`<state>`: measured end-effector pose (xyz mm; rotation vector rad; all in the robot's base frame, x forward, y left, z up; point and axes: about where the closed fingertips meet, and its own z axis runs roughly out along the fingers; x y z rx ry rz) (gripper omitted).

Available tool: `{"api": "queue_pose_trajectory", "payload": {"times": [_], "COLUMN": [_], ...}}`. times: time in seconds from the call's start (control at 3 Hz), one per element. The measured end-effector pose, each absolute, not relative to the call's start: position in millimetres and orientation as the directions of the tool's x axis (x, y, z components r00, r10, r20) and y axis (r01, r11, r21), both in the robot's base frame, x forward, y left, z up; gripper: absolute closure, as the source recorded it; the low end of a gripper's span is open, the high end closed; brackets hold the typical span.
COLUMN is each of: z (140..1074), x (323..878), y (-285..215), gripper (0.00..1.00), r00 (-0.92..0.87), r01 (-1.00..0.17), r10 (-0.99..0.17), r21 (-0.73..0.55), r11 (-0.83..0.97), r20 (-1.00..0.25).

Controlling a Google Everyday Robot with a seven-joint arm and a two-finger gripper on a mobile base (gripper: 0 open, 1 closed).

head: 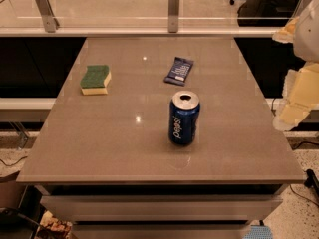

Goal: Pick pepsi can

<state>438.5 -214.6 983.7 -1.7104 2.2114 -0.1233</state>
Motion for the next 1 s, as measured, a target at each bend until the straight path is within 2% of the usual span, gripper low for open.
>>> {"api": "queue_pose_trajectory", "payload": {"times": [0.67,1.0], "z": [985.4,975.7], "x": [436.0,430.7], "y": [-213.9,-221.9], "gripper": [0.00,0.00], "r00": [-0.185,-0.128], "r01": [-0.926,-0.935], "r10": [-0.942,-0.902], "r21": [-0.272,-0.254], "r11": [0.262,0.248], "r20": [-0.280,-0.411]}}
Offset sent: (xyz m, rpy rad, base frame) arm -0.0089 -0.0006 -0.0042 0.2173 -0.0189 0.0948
